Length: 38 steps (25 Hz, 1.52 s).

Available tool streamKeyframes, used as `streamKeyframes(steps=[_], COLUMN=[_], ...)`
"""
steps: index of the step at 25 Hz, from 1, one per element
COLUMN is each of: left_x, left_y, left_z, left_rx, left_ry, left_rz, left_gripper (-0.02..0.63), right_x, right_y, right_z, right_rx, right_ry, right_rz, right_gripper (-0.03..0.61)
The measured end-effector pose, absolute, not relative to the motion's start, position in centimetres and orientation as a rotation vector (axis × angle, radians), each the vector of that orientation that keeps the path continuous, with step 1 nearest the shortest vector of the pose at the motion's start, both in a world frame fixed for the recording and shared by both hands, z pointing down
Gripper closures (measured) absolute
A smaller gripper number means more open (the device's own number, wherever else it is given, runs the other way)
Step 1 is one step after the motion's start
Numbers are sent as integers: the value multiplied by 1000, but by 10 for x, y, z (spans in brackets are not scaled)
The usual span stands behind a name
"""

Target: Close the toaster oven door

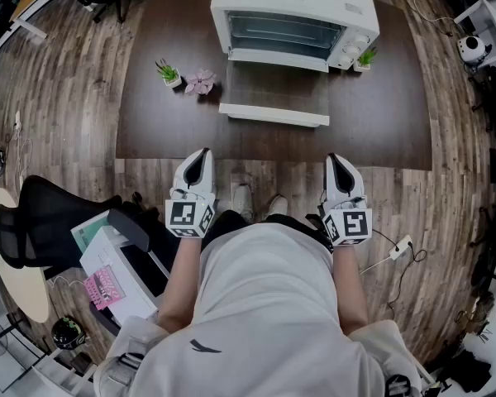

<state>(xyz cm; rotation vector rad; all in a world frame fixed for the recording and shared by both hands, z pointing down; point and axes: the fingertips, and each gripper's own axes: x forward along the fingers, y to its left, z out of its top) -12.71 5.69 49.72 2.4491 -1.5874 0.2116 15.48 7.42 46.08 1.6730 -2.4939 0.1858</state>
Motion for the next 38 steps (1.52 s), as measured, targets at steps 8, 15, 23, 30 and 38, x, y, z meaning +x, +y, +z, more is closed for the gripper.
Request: streamKeyframes(steps=[8,15,23,30,38], left_x=[-127,-129,-140,-149,-141], left_y=[57,53,36,5,-28], left_z=[498,500,505,507,501], left_rx=[2460,2459,2465,2501,2515], left_ry=[-1573,-1559,-1517,-1454,-1446], left_rz=[209,215,225,233,227], left_gripper=[609,609,609,609,609], right_x=[151,151,148,136,143], right_y=[77,74,60,38,6], right_z=[458,459,468,478,494], right_rx=[1678,1700,1738,1750,1748], right_ry=[-2500,-2487,-2413,-2363,-2339], right_rz=[177,176,193,192,239], right_gripper=[580,577,554,533,522])
